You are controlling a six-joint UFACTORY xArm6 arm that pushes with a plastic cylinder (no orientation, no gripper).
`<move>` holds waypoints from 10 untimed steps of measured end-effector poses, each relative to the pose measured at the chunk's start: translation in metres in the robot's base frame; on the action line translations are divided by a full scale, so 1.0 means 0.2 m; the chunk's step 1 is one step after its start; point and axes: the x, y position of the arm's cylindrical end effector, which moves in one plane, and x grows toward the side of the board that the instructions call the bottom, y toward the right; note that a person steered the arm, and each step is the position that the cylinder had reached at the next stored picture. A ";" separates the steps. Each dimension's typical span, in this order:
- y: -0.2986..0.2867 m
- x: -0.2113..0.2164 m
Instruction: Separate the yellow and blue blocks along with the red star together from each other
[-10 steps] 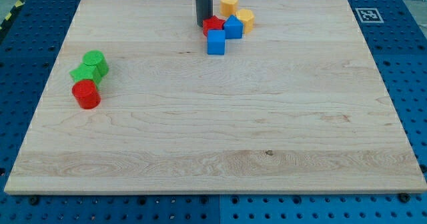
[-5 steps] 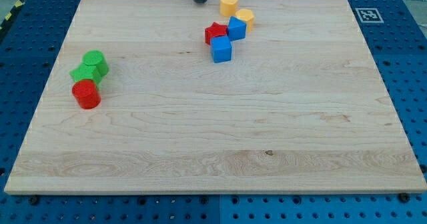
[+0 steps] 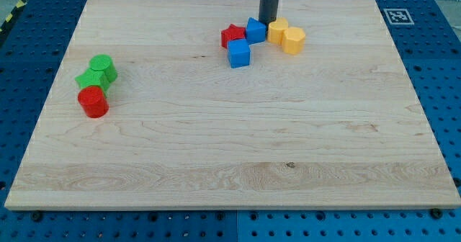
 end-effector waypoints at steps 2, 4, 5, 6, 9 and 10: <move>-0.08 0.10; -0.36 0.20; -0.36 0.11; -0.38 0.00; -0.44 0.29; -0.49 0.34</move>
